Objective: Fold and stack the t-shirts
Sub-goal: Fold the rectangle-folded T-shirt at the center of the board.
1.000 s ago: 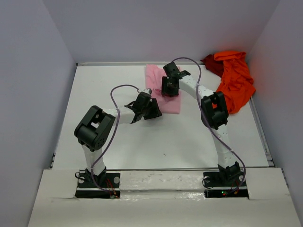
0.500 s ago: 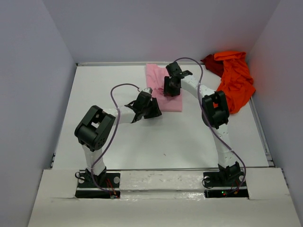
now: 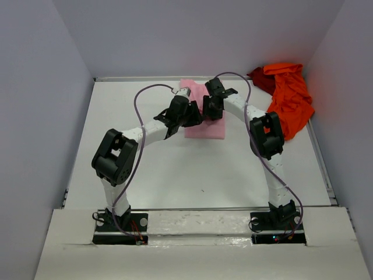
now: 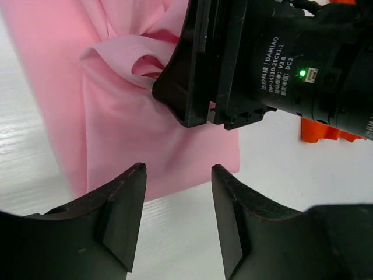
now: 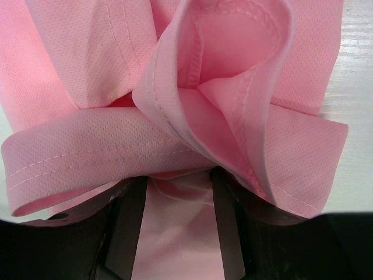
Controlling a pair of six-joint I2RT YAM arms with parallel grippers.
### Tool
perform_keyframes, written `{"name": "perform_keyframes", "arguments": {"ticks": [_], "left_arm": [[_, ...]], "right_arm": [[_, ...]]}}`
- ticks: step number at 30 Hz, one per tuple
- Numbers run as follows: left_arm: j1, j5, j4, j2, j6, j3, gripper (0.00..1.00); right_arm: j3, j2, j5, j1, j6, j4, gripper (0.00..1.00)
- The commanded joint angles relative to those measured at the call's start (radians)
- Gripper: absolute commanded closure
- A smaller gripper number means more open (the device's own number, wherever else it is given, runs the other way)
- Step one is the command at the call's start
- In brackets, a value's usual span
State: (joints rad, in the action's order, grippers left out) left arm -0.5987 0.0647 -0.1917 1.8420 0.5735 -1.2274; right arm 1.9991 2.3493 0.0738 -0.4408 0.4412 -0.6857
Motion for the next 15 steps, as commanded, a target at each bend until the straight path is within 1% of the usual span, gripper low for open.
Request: {"name": "perform_keyframes", "arguments": {"ticks": [1, 12, 15], "left_arm": [[0.008, -0.034, 0.023, 0.046, -0.037, -0.02, 0.41], [0.004, -0.054, -0.094, 0.083, -0.027, 0.106, 0.42], [-0.003, -0.094, -0.098, 0.105, -0.034, 0.114, 0.42]], "right_arm": [[-0.014, -0.035, -0.008, -0.001, -0.007, -0.006, 0.46], [-0.017, -0.031, -0.016, -0.001, -0.009, -0.006, 0.46], [-0.008, -0.028, -0.016, -0.001, -0.01, -0.005, 0.46]]}}
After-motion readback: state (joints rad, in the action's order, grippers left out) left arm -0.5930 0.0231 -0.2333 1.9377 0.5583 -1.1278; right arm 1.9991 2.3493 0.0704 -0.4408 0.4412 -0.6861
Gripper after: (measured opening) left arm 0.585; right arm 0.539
